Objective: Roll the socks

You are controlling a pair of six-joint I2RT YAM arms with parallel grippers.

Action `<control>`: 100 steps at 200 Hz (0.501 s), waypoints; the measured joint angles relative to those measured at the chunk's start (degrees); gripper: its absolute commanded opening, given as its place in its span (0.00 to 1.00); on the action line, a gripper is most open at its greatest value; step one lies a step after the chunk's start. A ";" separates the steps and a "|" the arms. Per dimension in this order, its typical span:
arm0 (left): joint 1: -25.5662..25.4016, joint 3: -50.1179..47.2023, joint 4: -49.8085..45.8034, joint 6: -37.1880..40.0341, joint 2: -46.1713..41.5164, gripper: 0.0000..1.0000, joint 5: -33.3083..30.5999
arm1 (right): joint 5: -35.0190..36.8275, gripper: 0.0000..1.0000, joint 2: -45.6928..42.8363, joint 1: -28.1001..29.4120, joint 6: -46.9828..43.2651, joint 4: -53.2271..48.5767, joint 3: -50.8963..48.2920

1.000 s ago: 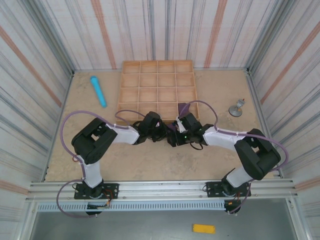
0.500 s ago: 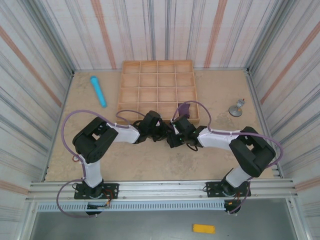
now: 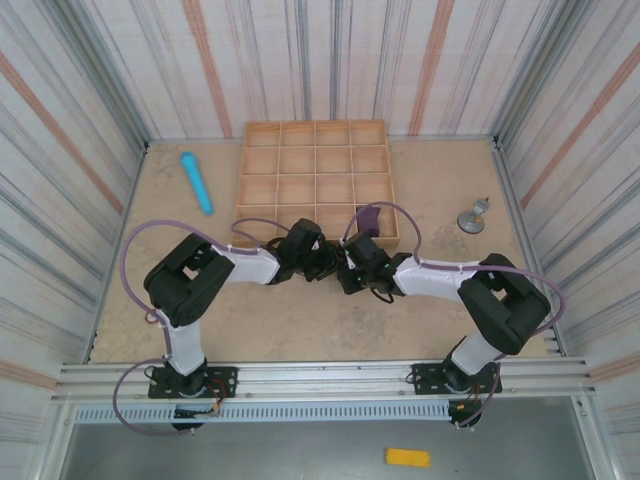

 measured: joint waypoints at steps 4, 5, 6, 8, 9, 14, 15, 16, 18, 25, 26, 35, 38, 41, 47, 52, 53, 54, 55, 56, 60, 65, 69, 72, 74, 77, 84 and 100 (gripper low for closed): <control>0.00 0.15 -0.50 0.13 -0.35 0.63 0.00 | 0.00 0.00 -0.11 0.00 0.00 -0.22 0.09; 0.00 0.15 -0.52 0.11 -0.39 0.64 -0.02 | 0.00 0.00 -0.13 0.00 0.00 -0.24 0.09; 0.00 0.15 -0.74 0.22 -0.52 0.65 -0.11 | -0.02 0.00 -0.17 0.00 0.02 -0.26 0.11; 0.00 0.22 -1.14 0.46 -0.76 0.67 -0.07 | -0.04 0.00 -0.24 0.00 0.00 -0.44 0.17; 0.00 0.22 -1.27 0.55 -0.83 0.68 -0.04 | -0.04 0.00 -0.28 0.00 0.02 -0.48 0.20; 0.00 0.24 -2.10 0.61 -1.29 0.74 -0.11 | -0.04 0.00 -0.48 0.00 0.02 -0.94 0.28; 0.00 0.28 -2.36 0.81 -1.51 0.75 -0.07 | -0.07 0.00 -0.59 0.00 0.02 -1.11 0.33; -0.02 0.31 -2.54 0.94 -1.57 0.76 -0.04 | -0.07 0.00 -0.61 0.00 0.02 -1.20 0.35; 0.00 0.28 -2.62 0.74 -1.77 0.77 0.00 | -0.02 0.00 -0.72 0.00 0.02 -1.57 0.44; -0.02 0.46 -4.42 1.20 -2.67 0.81 -0.09 | -0.02 0.00 -1.16 0.00 0.02 -2.69 0.70; -0.02 0.46 -4.72 1.18 -2.84 0.82 -0.22 | -0.04 0.00 -1.25 0.00 0.02 -2.97 0.76; 0.00 0.46 -7.72 1.99 -4.22 0.84 -0.28 | -0.09 0.00 -2.05 -0.02 0.17 -5.01 1.31; 0.00 0.46 -8.63 2.03 -4.63 0.85 -0.28 | -0.07 0.00 -2.32 -0.02 0.17 -5.73 1.53; 0.00 0.46 -9.73 2.27 -5.09 0.85 -0.44 | -0.15 0.00 -2.69 -0.02 0.20 -6.40 1.75; 0.00 0.46 -11.43 2.56 -5.99 0.88 -0.55 | -0.37 0.00 -3.39 -0.07 0.20 -8.00 2.40; 0.11 0.48 -12.61 2.91 -6.88 0.89 -0.61 | -0.50 0.00 -3.98 -0.04 0.20 -9.42 2.99; 0.13 0.48 -12.74 2.95 -7.02 0.89 -0.61 | -0.57 0.00 -4.13 -0.04 0.20 -9.77 3.21; 0.15 0.50 -12.92 2.99 -7.17 0.89 -0.61 | -0.63 0.00 -4.22 -0.04 0.20 -9.97 3.30; 0.20 0.55 -13.29 3.17 -7.50 0.89 -0.63 | -0.70 0.00 -4.39 -0.04 0.20 -10.36 3.50; 0.24 0.57 -13.49 3.23 -7.65 0.89 -0.63 | -0.74 0.00 -4.46 -0.04 0.20 -10.56 3.63; 0.37 0.70 -14.49 3.39 -8.44 0.89 -0.66 | -1.05 0.00 -4.85 -0.02 0.20 -11.69 4.33; 0.63 0.90 -15.61 3.63 -9.42 0.89 -0.63 | -1.33 0.00 -5.27 -0.04 0.20 -13.00 5.27; 0.92 1.11 -16.50 3.87 -10.36 0.89 -0.57 | -1.55 0.00 -5.57 -0.11 0.17 -13.90 6.08; 1.14 1.25 -16.96 4.02 -10.91 0.89 -0.48 | -1.62 0.00 -5.75 -0.17 0.20 -14.56 6.71; 1.33 1.33 -17.35 4.07 -11.41 0.89 -0.48 | -1.70 0.00 -5.90 -0.20 0.20 -15.02 7.23; 1.68 1.40 -17.70 4.28 -12.02 0.89 -0.28 | -1.84 0.00 -6.10 -0.33 0.20 -15.58 7.96; 2.62 1.55 -18.49 4.52 -13.62 0.89 0.15 | -2.21 0.00 -6.47 -0.61 0.20 -16.85 9.68; 4.72 1.53 -19.52 5.09 -17.03 0.89 0.94 | -3.34 0.00 -6.75 -1.66 0.20 -19.06 13.51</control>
